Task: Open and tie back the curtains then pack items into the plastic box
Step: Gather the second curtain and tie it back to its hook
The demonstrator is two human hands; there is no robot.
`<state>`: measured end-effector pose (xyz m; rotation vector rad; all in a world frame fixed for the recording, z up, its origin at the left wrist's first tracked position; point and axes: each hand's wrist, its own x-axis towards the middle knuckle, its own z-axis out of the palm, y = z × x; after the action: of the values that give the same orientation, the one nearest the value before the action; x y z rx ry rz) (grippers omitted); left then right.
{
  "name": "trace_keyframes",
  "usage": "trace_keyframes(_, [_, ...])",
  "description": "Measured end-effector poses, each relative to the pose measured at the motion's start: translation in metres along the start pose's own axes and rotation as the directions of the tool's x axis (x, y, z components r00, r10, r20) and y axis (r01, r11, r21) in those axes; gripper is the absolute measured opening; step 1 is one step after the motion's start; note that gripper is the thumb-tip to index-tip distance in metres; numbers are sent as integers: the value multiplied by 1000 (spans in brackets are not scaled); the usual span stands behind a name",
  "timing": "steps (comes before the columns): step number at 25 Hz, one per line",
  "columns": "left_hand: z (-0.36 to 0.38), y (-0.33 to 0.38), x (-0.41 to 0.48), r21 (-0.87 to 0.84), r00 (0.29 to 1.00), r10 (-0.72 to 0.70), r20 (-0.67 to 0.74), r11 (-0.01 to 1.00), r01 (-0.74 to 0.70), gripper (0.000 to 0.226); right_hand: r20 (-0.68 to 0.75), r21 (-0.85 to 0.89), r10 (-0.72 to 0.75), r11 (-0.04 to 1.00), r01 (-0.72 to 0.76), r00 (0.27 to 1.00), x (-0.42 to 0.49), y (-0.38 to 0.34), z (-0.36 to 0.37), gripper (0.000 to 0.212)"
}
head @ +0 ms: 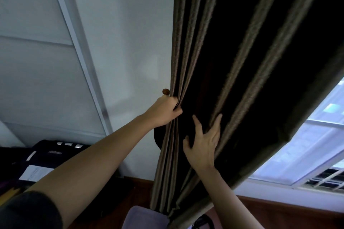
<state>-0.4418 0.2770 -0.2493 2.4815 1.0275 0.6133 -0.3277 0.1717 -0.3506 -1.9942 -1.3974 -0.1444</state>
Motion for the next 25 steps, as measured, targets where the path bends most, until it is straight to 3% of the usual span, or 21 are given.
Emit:
trace_keyframes(3, [0,-1,-2,10,1000,11,-4,1000,-11,39,8,41,68,997,-69,998,31,-5,-6,75])
trace_keyframes(6, [1,-1,-3,9,1000,18,-25,1000,-18,40,128,64,167,982,-176,978,55,-3,-13,74])
trace_keyframes(13, [1,-8,7,-6,1000,9,0,1000,-9,24,282,117,-128,988,98,951,-5,-20,6,71])
trace_keyframes(25, [10,-7,11,-39,998,49,29,998,-48,23,532,26,-105,994,108,840,-7,6,24,68])
